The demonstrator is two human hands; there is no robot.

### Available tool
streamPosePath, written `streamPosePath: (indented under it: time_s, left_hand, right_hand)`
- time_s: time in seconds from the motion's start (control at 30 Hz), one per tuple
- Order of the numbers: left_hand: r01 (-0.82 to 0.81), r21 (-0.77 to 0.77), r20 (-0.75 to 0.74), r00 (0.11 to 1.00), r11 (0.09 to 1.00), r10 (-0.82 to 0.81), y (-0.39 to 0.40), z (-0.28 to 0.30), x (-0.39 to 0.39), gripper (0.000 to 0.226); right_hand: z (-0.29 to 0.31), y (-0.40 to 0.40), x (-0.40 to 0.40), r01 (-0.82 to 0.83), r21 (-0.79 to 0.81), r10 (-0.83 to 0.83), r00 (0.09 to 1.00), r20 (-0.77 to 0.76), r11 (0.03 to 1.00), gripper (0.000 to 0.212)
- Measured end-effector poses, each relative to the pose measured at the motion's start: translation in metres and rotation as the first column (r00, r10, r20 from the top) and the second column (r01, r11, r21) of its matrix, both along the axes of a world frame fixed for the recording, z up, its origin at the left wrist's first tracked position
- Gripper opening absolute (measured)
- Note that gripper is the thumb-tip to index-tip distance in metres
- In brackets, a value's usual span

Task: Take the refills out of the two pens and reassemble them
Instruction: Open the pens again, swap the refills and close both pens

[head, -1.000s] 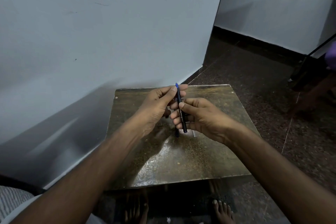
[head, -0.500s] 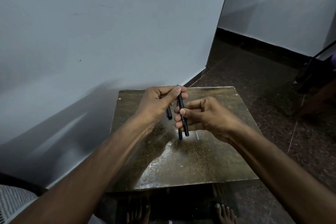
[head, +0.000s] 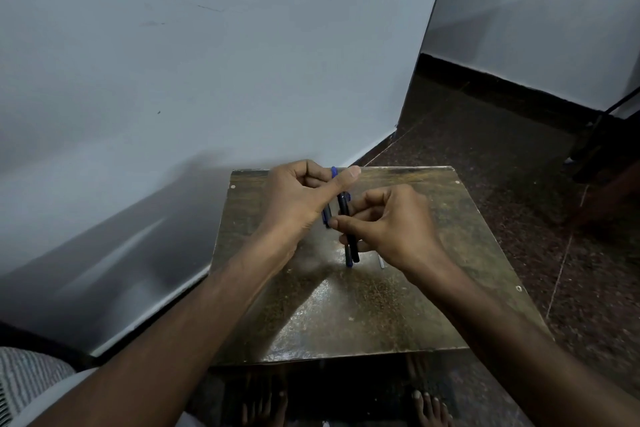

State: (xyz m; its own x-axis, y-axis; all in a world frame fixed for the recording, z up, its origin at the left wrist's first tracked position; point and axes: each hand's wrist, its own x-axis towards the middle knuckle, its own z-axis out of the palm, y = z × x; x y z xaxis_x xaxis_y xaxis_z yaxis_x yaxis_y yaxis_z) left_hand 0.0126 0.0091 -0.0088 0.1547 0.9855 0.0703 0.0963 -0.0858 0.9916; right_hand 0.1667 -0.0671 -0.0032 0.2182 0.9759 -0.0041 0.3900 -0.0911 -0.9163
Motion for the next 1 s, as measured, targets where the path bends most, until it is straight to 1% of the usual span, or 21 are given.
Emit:
streamPosePath:
  time_s: [0.03, 0.07, 0.13, 0.2, 0.27, 0.33, 0.37, 0.47, 0.5, 0.53, 0.57, 0.63, 0.67, 0.7, 0.77, 0.8, 0.83, 0.9, 0.93, 0.97, 1.0]
  left_hand:
    - [0.023, 0.000, -0.029, 0.999, 1.000, -0.023, 0.000, 0.000, -0.001, 0.044]
    - [0.084, -0.014, -0.046, 0.995, 0.996, -0.084, -0.001, 0.001, 0.000, 0.046]
    - [0.235, -0.055, -0.034, 0.971, 0.971, -0.237, -0.005, 0.006, 0.001, 0.038]
    - [0.326, -0.038, 0.000, 0.945, 0.944, -0.327, -0.008, 0.011, 0.002, 0.027]
    - [0.300, -0.015, -0.024, 0.954, 0.954, -0.300, -0.010, 0.012, 0.000, 0.023]
    - [0.201, -0.023, -0.028, 0.979, 0.979, -0.201, -0.009, 0.009, -0.002, 0.016]
    - [0.151, -0.035, -0.033, 0.988, 0.988, -0.152, -0.009, 0.008, -0.002, 0.017]
    - [0.034, -0.049, -0.111, 0.993, 0.998, -0.039, -0.008, 0.007, -0.002, 0.052]
    - [0.037, -0.063, -0.135, 0.990, 0.997, -0.045, -0.007, 0.007, -0.002, 0.061]
    - [0.068, -0.094, -0.132, 0.988, 0.993, -0.080, -0.006, 0.008, -0.002, 0.064]
    - [0.119, -0.135, -0.099, 0.986, 0.984, -0.133, -0.005, 0.008, -0.003, 0.061]
    - [0.230, -0.169, -0.038, 0.970, 0.958, -0.240, -0.004, 0.010, -0.004, 0.043]
    - [0.272, -0.138, -0.041, 0.959, 0.952, -0.280, -0.003, 0.010, -0.005, 0.032]
    - [0.290, -0.094, -0.062, 0.953, 0.952, -0.297, -0.003, 0.010, -0.006, 0.023]
    - [0.250, -0.031, -0.115, 0.961, 0.968, -0.251, -0.003, 0.007, -0.006, 0.015]
    - [0.210, -0.023, -0.117, 0.970, 0.977, -0.212, -0.003, 0.005, -0.005, 0.015]
    - [0.172, -0.033, -0.104, 0.979, 0.985, -0.175, -0.003, 0.005, -0.004, 0.021]
    - [0.119, -0.090, -0.087, 0.988, 0.989, -0.127, -0.004, 0.005, -0.004, 0.039]
    - [0.124, -0.119, -0.093, 0.986, 0.985, -0.136, -0.004, 0.006, -0.005, 0.045]
    - [0.159, -0.143, -0.096, 0.980, 0.977, -0.174, -0.003, 0.007, -0.006, 0.046]
    - [0.210, -0.153, -0.088, 0.970, 0.966, -0.225, -0.004, 0.008, -0.006, 0.040]
  right_hand:
    - [0.000, -0.001, -0.001, -0.005, 0.000, 0.005, 1.000, 0.009, 1.000, 0.022]
    - [0.000, -0.001, -0.002, -0.002, 0.000, 0.002, 1.000, 0.012, 1.000, 0.022]
    - [0.001, 0.000, 0.000, 0.026, 0.006, -0.026, 1.000, 0.004, 1.000, 0.020]
    - [0.002, 0.002, 0.003, 0.054, 0.017, -0.055, 0.998, 0.030, 0.998, 0.018]
    - [0.003, 0.003, 0.005, 0.056, 0.020, -0.058, 0.996, 0.070, 0.998, 0.018]
    - [0.001, 0.001, 0.003, 0.039, 0.023, -0.041, 0.995, 0.088, 0.999, 0.020]
    - [0.001, 0.000, 0.001, 0.028, 0.032, -0.031, 0.995, 0.100, 0.999, 0.021]
    - [0.001, -0.002, -0.001, 0.016, 0.052, -0.022, 0.992, 0.125, 0.999, 0.027]
    - [0.001, -0.002, -0.001, 0.024, 0.055, -0.031, 0.992, 0.123, 0.998, 0.028]
    - [0.002, -0.002, 0.000, 0.036, 0.058, -0.043, 0.992, 0.119, 0.998, 0.028]
    - [0.003, -0.002, 0.000, 0.049, 0.060, -0.055, 0.991, 0.118, 0.997, 0.028]
    - [0.004, -0.001, 0.002, 0.069, 0.057, -0.075, 0.990, 0.120, 0.996, 0.027]
    - [0.004, -0.001, 0.003, 0.073, 0.052, -0.079, 0.989, 0.122, 0.996, 0.026]
    - [0.005, 0.000, 0.004, 0.074, 0.046, -0.079, 0.989, 0.125, 0.996, 0.026]
    - [0.004, 0.000, 0.004, 0.070, 0.032, -0.073, 0.989, 0.128, 0.997, 0.026]
    - [0.004, 0.000, 0.003, 0.068, 0.029, -0.072, 0.989, 0.127, 0.997, 0.027]
    - [0.004, 0.000, 0.003, 0.067, 0.027, -0.070, 0.989, 0.128, 0.997, 0.028]
    - [0.003, -0.001, 0.002, 0.061, 0.025, -0.064, 0.989, 0.131, 0.998, 0.028]
    - [0.003, -0.001, 0.002, 0.060, 0.026, -0.063, 0.989, 0.132, 0.998, 0.028]
    - [0.003, -0.001, 0.002, 0.062, 0.028, -0.065, 0.989, 0.133, 0.998, 0.027]
    - [0.003, -0.001, 0.003, 0.067, 0.031, -0.070, 0.988, 0.136, 0.997, 0.027]
